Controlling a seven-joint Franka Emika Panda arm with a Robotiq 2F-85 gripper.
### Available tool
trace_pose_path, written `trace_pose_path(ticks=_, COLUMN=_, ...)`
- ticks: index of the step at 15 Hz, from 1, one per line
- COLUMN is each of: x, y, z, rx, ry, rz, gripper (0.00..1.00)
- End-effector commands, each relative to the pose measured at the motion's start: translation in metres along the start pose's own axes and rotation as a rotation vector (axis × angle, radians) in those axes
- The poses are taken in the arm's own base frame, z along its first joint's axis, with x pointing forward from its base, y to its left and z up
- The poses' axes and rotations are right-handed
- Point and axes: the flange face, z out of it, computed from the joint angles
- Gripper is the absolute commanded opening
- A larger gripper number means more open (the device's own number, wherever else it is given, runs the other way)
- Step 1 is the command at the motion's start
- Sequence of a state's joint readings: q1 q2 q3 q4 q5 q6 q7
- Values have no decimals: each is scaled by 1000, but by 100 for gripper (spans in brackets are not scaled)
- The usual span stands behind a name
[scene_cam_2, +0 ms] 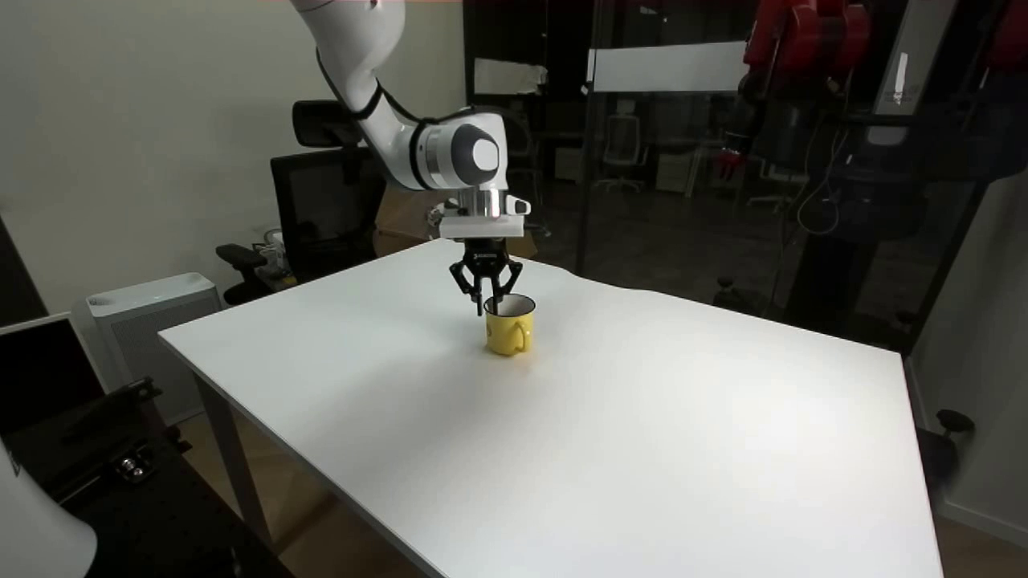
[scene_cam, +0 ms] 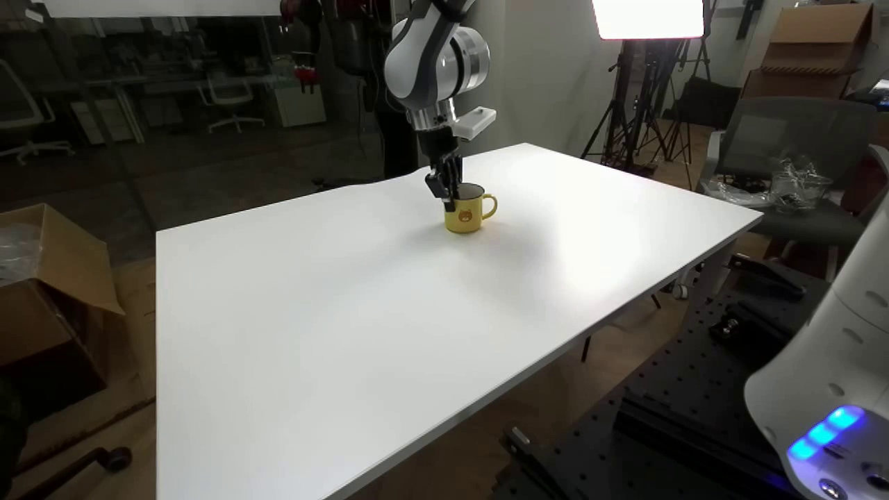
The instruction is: Slide the mug slightly to the left
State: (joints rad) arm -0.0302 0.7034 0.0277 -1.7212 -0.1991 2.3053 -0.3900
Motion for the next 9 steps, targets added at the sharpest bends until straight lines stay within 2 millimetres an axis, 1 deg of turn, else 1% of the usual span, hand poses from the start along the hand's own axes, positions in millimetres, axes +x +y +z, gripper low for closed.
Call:
trace_pose_path(ticks=1, x=7, y=5, z=-3, rx=-1, ry=-5, rz=8, gripper=0)
trace_pose_path(ticks=3, x=9, y=5, z=-7, rx=-8, ry=-5, rz=5, gripper=0)
trace_pose_path(ticks=4, x=10, y=5, z=-9, rx=-10, ry=-3, rz=4, gripper=3)
trace_pose_path(ticks=6, x=15, y=2, z=-13, rx=-14, ry=-1, rz=-6, gripper=3)
trace_pose_path(ticks=8, x=20, y=-4, z=-17, rx=-16, ry=-1, rz=-23, gripper=2)
trace_pose_path(ticks=9, x=25, y=-10, z=-19, rx=-21, ry=-4, rz=-38, gripper=2)
